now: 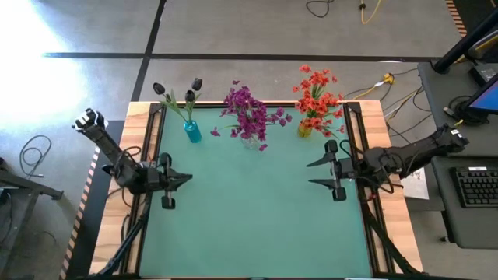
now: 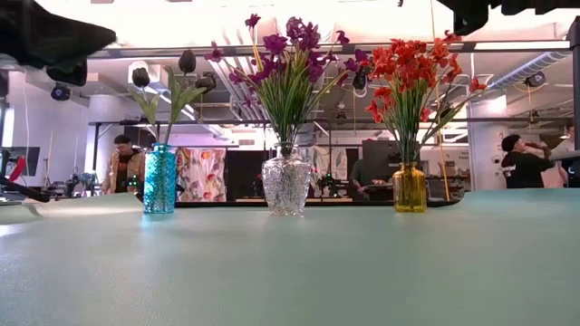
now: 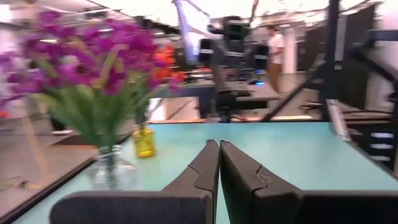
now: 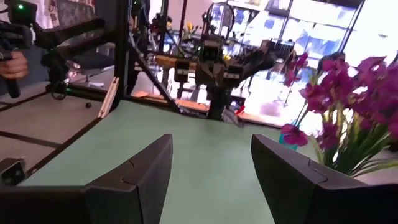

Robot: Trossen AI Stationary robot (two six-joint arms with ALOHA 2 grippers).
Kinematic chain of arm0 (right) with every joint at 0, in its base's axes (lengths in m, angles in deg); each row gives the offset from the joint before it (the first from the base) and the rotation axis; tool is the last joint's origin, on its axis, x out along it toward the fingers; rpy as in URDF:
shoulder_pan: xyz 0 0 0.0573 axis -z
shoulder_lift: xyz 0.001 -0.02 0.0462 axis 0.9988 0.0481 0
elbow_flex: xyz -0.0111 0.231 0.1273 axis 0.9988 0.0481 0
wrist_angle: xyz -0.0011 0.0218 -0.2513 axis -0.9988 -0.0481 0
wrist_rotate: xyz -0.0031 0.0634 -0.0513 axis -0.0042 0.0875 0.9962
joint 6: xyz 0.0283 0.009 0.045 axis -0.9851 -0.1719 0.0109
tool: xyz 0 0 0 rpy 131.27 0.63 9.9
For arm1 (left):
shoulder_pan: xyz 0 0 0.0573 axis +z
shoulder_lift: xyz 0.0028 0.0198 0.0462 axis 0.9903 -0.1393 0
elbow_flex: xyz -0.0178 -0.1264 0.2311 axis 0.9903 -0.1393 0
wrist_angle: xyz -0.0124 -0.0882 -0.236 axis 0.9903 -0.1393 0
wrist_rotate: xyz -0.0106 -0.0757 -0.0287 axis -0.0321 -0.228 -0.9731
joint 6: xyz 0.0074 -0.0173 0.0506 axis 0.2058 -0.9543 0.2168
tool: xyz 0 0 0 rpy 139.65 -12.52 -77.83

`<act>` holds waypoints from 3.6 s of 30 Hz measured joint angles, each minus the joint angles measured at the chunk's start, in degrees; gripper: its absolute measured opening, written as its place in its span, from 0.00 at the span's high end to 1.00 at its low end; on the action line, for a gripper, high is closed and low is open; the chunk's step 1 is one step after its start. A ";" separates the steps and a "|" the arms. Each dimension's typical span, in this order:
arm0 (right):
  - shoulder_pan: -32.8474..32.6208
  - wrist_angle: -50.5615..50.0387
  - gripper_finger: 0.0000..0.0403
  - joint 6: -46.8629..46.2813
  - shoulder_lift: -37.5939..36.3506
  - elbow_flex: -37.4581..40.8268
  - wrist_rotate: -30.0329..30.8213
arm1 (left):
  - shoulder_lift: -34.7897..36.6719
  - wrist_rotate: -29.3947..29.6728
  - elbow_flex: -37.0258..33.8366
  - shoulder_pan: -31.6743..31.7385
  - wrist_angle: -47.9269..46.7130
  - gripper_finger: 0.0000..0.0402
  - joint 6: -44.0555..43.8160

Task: Sort flowers into vase by color
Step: Return to Home Position

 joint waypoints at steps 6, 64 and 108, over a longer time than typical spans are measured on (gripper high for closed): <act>3.97 5.77 0.47 1.08 -0.91 3.35 -5.20 | 6.28 -3.84 0.00 7.72 -5.59 1.00 2.24; 30.15 23.03 0.47 -2.44 -8.15 23.69 -30.57 | 21.90 -3.91 0.11 14.57 -24.98 1.00 -6.86; 28.62 -6.79 0.47 -3.51 -28.14 23.75 -24.75 | 16.14 -4.81 0.15 14.57 -25.40 1.00 -6.64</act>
